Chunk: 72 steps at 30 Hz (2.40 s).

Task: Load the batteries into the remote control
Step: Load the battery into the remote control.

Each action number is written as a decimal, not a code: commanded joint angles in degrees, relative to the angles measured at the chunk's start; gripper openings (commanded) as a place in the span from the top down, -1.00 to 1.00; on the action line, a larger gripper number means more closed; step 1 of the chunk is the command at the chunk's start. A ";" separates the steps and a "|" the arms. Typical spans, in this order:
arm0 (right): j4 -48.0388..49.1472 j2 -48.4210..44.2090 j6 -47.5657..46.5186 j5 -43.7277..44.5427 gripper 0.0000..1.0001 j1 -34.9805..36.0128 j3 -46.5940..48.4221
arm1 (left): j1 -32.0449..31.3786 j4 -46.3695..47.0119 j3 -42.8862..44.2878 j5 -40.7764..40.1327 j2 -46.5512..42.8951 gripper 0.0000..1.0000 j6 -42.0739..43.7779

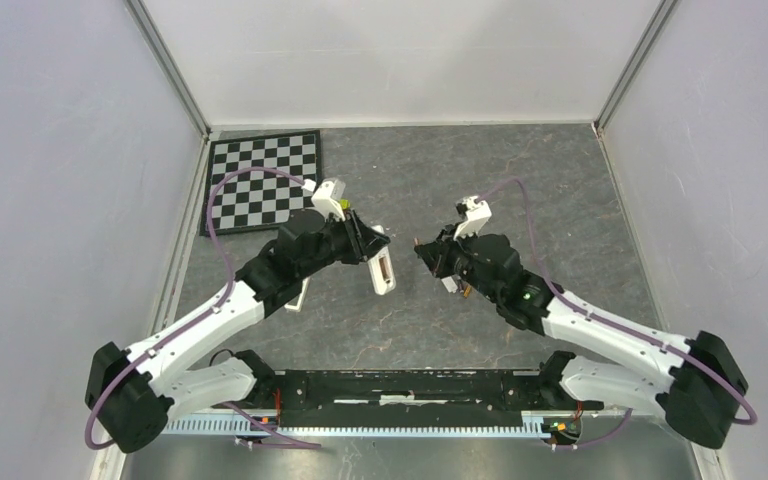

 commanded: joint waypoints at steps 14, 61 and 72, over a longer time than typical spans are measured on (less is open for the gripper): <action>19.78 -6.56 -1.72 -13.71 0.81 0.11 -5.40 | 0.15 14.70 2.01 7.15 6.71 0.96 -20.47; 4.79 -8.30 -5.84 -11.07 0.39 0.10 -2.59 | 2.79 11.44 3.60 14.00 8.87 0.96 -31.45; 5.24 -6.28 -5.98 -10.44 0.43 0.12 -2.40 | 2.79 11.18 3.77 14.23 8.55 0.96 -30.87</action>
